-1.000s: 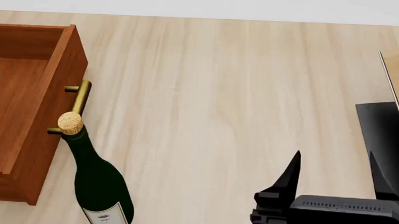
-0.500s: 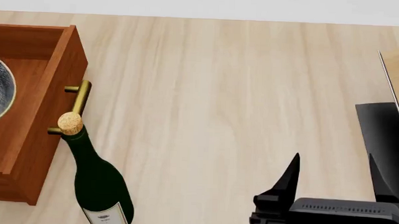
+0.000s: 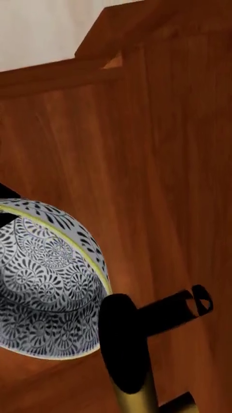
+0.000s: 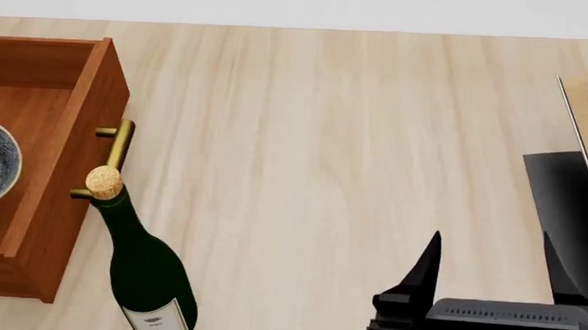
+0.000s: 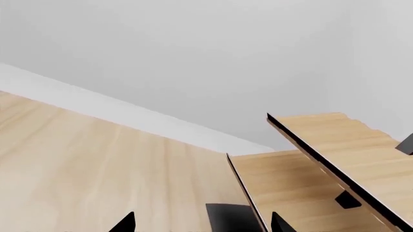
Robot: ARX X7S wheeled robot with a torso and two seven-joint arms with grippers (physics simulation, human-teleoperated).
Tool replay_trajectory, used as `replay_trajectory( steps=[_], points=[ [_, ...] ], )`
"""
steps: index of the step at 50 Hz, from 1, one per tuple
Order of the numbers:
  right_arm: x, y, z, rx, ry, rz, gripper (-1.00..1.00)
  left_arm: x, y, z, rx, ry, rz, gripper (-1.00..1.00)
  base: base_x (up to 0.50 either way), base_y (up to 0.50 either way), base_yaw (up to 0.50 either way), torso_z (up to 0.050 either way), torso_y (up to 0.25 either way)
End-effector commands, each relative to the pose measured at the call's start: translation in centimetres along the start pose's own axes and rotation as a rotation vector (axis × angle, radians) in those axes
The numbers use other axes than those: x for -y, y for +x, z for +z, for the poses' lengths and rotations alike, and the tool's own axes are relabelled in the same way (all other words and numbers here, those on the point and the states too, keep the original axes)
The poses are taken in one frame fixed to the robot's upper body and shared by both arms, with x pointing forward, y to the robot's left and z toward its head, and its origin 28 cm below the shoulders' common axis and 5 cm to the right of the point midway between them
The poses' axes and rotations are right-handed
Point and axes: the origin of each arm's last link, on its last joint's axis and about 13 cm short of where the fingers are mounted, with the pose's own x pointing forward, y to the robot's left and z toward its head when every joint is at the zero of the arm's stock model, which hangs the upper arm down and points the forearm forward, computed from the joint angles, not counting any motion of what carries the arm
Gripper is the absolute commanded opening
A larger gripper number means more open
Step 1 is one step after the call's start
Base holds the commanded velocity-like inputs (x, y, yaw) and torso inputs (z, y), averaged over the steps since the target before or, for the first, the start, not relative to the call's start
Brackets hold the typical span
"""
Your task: Put the bowl in the bottom drawer of the cabinet.
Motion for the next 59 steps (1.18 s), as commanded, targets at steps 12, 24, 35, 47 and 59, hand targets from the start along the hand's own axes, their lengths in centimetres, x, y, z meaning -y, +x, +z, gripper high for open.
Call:
replay_trajectory(
  steps=[12, 24, 35, 47, 59],
  points=[
    [-0.1, -0.3, 0.1, -0.002, 0.001, 0.006, 1.0, -1.1, 1.0, -0.6, -0.047, -0.05, 0.042, -1.0, 0.0, 0.0, 0.0, 0.0, -0.006],
    [-0.2, -0.1, 0.0, -0.001, 0.003, 0.009, 1.0, -0.7, 0.1, 0.2, -0.038, -0.097, -0.008, -1.0, 0.0, 0.0, 0.0, 0.0, -0.002],
    [-0.4, 0.1, -0.2, 0.0, 0.006, 0.016, 1.0, -0.4, 0.1, -0.3, -0.044, -0.073, -0.082, 1.0, 0.0, 0.0, 0.0, 0.0, -0.003],
    [-0.4, 0.0, -0.2, 0.0, 0.01, 0.016, 1.0, -0.3, -0.6, -0.6, -0.053, -0.051, -0.131, 1.0, 0.0, 0.0, 0.0, 0.0, -0.004],
    [-0.6, 0.0, -0.5, -0.004, 0.014, 0.018, 1.0, -0.4, -7.2, 1.1, -0.015, 0.005, -0.383, 1.0, 0.0, 0.0, 0.0, 0.0, 0.0]
  ],
)
